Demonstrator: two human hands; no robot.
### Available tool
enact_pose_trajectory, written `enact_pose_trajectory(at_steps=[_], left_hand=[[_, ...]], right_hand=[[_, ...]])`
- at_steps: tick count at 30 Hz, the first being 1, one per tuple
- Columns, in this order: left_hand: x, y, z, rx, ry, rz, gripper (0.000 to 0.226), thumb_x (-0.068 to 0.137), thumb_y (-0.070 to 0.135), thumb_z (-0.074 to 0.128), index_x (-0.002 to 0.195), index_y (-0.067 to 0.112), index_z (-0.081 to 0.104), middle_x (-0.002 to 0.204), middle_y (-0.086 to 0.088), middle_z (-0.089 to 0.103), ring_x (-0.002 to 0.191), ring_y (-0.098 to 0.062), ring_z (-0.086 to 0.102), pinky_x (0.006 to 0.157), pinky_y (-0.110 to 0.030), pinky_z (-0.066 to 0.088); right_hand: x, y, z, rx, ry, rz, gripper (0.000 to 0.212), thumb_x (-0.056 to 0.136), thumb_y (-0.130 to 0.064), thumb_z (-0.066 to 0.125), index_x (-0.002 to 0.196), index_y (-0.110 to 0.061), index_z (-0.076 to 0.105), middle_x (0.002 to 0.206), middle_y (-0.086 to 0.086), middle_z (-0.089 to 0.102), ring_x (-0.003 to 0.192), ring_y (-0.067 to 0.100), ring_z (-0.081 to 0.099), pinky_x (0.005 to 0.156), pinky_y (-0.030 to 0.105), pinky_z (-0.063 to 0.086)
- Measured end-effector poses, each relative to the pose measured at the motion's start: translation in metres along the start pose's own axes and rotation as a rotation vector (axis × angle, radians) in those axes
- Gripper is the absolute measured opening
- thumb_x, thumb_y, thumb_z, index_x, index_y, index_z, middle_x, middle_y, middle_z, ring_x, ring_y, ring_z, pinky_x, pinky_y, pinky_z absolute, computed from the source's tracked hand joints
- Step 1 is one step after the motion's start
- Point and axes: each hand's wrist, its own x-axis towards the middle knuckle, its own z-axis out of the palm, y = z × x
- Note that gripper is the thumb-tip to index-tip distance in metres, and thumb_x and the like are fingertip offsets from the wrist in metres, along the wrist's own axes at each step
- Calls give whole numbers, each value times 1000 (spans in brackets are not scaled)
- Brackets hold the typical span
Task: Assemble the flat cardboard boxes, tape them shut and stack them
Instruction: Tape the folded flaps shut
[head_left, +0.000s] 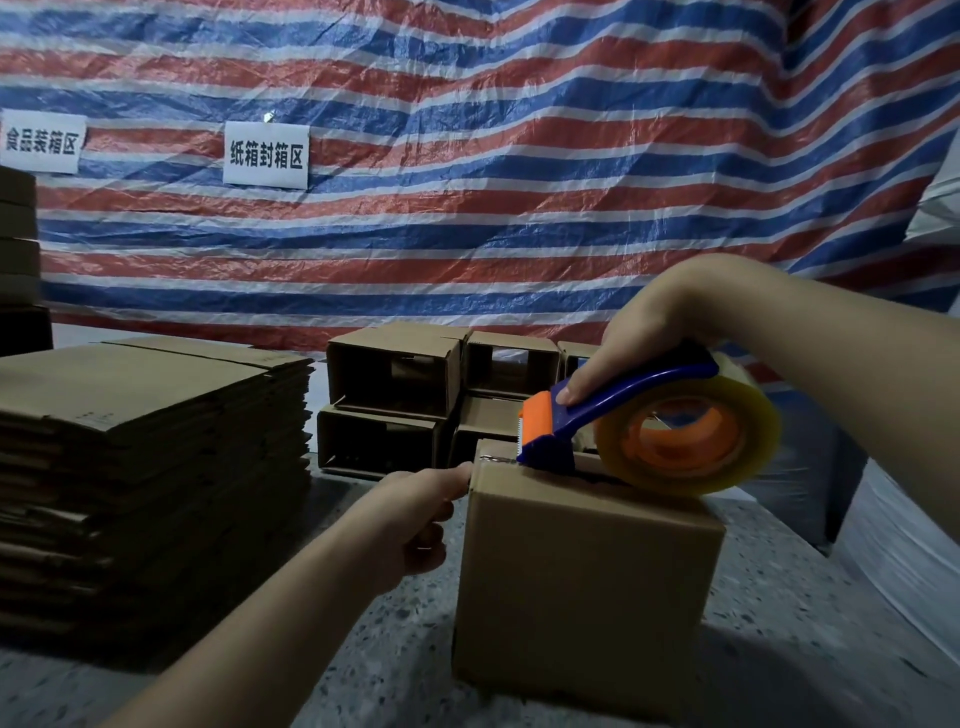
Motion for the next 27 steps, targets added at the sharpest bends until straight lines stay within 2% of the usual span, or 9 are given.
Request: enact_pose_trajectory(at_steps=[5,8,12,15,19,22,24,27], left_hand=[[-3,-7,5,-60,-62,-19,57,89,54,63,114,3,64,94,-9,45,68,-16,35,52,-23,33],[-7,-8,6,-87,-136,-35,48,90,55,60,100,8,60,81,-5,40,63,-14,30,53,-23,27],[-11,-6,9,-89,-157,-70,47,93,56,56,69,17,46,64,1,33,57,-12,28,54,-24,24],[-13,-11,9,-73,-122,-92,50,88,64,56,75,16,49,65,1,34,55,-11,28,52,-23,24],[-13,-19,8,-139,-180,-145,59,78,75,57,78,19,41,69,-1,31,59,-13,26,55,-25,22],[-12,-24,7,-168,-186,-165,53,84,70,57,73,20,43,68,0,34,57,-12,27,55,-25,22],[-13,-23,9,-142,-114,-133,42,91,57,57,83,16,52,69,1,38,57,-11,30,54,-23,24],[-16,-7,13,-52,182,70,38,101,45,45,117,13,55,89,-2,54,73,-12,47,61,-24,36]], right_hand=[[-1,-1,1,-15,-3,-17,79,51,-69,76,105,-12,68,76,8,77,62,20,74,51,26,56],[-1,-2,1,-13,-13,-24,80,49,-68,77,106,-12,68,77,8,77,62,20,74,51,26,56],[-1,0,0,-12,-15,-35,84,47,-70,77,108,-12,68,80,7,78,65,19,75,53,25,56],[-1,3,0,12,-24,-39,82,51,-70,78,109,-12,68,82,7,78,65,17,74,54,25,56],[-1,2,0,21,-31,-28,80,53,-68,78,109,-12,68,82,8,78,65,18,74,53,25,56],[-2,3,0,38,-36,-31,78,55,-69,78,107,-11,70,81,8,77,64,18,73,55,26,56],[-2,3,0,30,-37,-28,81,54,-70,78,109,-11,71,84,8,77,67,19,73,58,27,57],[-3,2,0,11,-37,-25,84,53,-71,77,112,-12,69,86,8,77,69,19,73,60,27,58]])
